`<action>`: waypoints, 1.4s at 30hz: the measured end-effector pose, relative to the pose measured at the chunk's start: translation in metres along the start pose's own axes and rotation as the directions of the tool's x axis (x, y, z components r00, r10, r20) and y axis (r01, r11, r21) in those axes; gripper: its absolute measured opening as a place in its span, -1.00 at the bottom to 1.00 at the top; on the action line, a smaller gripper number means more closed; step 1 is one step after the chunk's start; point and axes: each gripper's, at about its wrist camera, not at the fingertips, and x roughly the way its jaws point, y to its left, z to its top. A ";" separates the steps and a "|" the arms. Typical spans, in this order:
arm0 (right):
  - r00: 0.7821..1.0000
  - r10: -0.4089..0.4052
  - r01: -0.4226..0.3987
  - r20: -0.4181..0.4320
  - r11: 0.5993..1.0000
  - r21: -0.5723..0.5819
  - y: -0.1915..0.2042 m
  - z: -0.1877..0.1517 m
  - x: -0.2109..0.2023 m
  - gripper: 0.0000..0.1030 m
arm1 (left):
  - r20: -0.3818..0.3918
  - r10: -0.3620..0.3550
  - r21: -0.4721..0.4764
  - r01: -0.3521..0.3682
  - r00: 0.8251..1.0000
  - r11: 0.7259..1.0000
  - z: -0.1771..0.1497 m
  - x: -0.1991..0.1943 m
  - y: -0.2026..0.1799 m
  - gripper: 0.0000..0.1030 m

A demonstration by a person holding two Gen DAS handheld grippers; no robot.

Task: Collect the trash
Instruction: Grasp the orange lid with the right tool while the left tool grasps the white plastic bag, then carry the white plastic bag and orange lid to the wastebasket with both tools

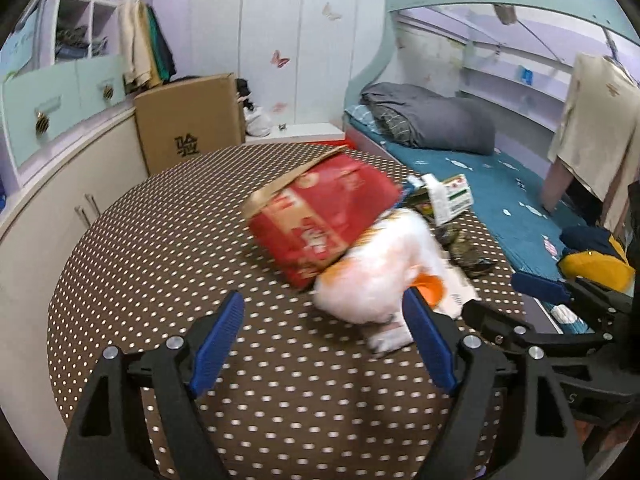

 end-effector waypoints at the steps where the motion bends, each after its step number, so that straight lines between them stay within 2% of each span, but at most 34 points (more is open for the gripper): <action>1: 1.000 0.007 -0.007 -0.006 1.000 -0.014 0.005 0.002 0.006 0.26 | -0.004 0.003 -0.006 -0.003 1.000 1.000 0.000 0.002 0.004 0.54; 4: 0.999 0.030 -0.031 -0.035 0.999 -0.037 0.014 0.005 0.020 -0.03 | -0.014 0.006 -0.027 -0.006 1.000 1.000 -0.002 0.004 0.017 0.54; 7: 0.998 0.033 -0.036 -0.052 0.998 -0.056 0.022 0.007 0.035 -0.13 | -0.023 -0.014 -0.047 0.013 1.000 0.999 -0.003 0.006 0.021 0.55; 8: 0.999 0.014 -0.016 -0.033 0.998 -0.064 0.024 0.007 0.037 -0.38 | -0.025 -0.021 -0.051 0.020 0.999 0.999 -0.003 0.007 0.022 0.56; 9: 1.000 0.009 -0.011 -0.022 0.997 -0.074 0.026 0.007 0.037 -0.41 | -0.026 -0.034 -0.052 0.032 0.999 0.998 -0.002 0.009 0.021 0.59; 13: 0.999 0.042 -0.043 -0.023 0.997 -0.061 0.019 0.008 0.033 -0.41 | -0.028 -0.080 -0.031 0.079 0.996 0.996 0.004 0.017 0.008 0.62; 19: 0.999 0.038 -0.038 -0.010 0.999 -0.026 -0.004 0.001 0.010 -0.41 | -0.069 -0.143 0.001 0.144 0.987 0.990 0.013 0.037 -0.023 0.67; 23: 1.000 0.025 -0.025 -0.010 0.999 -0.024 -0.017 -0.004 0.003 -0.41 | -0.112 -0.201 -0.009 0.201 0.973 0.980 0.013 0.051 -0.042 0.67; 25: 1.000 0.025 -0.026 -0.016 0.999 -0.025 -0.021 -0.007 0.002 -0.41 | -0.145 -0.238 -0.021 0.238 0.960 0.971 0.011 0.059 -0.048 0.67; 26: 0.999 0.024 -0.025 -0.021 0.999 -0.025 -0.023 -0.010 0.001 -0.41 | -0.165 -0.244 -0.033 0.242 0.956 0.970 0.010 0.063 -0.050 0.62; 27: 0.999 0.026 -0.027 -0.021 0.999 -0.024 -0.024 -0.012 0.000 -0.41 | -0.162 -0.246 -0.034 0.244 0.956 0.969 0.008 0.065 -0.052 0.14; 28: 0.999 0.028 -0.028 -0.021 0.999 -0.025 -0.025 -0.013 -0.002 -0.41 | -0.160 -0.240 -0.029 0.239 0.957 0.971 0.007 0.066 -0.055 -0.11; 33: 1.000 0.021 -0.021 -0.014 1.000 -0.007 -0.037 -0.020 -0.011 -0.42 | -0.134 -0.212 -0.062 0.206 0.968 0.977 0.006 0.060 -0.054 -0.19; 42: 0.999 -0.027 0.026 0.018 0.998 0.054 -0.069 -0.026 -0.035 -0.42 | -0.080 -0.193 -0.019 0.192 0.978 0.981 0.012 0.033 -0.068 -0.20</action>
